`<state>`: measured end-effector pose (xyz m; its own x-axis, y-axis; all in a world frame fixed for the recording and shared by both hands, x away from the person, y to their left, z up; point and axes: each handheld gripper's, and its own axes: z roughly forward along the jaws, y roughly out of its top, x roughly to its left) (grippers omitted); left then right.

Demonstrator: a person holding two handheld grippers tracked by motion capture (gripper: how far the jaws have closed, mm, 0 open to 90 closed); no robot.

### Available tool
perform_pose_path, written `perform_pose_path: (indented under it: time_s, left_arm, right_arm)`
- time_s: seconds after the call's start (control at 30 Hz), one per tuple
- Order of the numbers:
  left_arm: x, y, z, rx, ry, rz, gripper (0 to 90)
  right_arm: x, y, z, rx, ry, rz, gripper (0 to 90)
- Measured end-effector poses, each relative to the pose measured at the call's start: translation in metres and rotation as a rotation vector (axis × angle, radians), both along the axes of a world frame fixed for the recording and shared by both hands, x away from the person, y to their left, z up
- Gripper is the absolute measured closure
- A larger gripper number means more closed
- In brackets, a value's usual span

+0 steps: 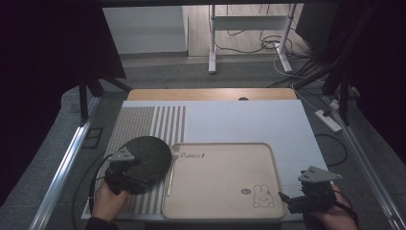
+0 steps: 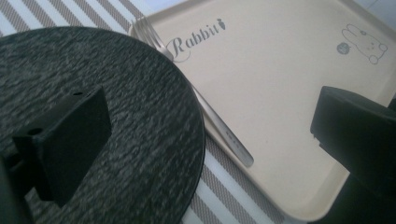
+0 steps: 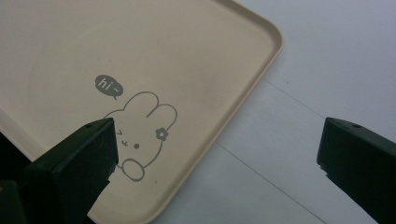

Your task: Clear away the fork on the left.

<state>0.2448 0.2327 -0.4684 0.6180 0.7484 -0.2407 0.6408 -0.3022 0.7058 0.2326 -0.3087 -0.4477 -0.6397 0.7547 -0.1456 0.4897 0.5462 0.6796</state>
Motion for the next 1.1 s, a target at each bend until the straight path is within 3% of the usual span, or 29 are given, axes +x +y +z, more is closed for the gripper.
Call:
perform_pose_path:
  time_s: [0.73,1.1]
  left_arm:
    - [-0.047,0.032,-0.006,-0.026,0.018,0.118,0.0]
    - [-0.066,0.035,-0.008,-0.005,0.016,0.141,0.0]
  right_arm:
    - [0.001,-0.003,0.001,0.023,0.000,-0.023,0.0]
    - [0.001,-0.001,0.001,0.014,0.000,-0.022,0.0]
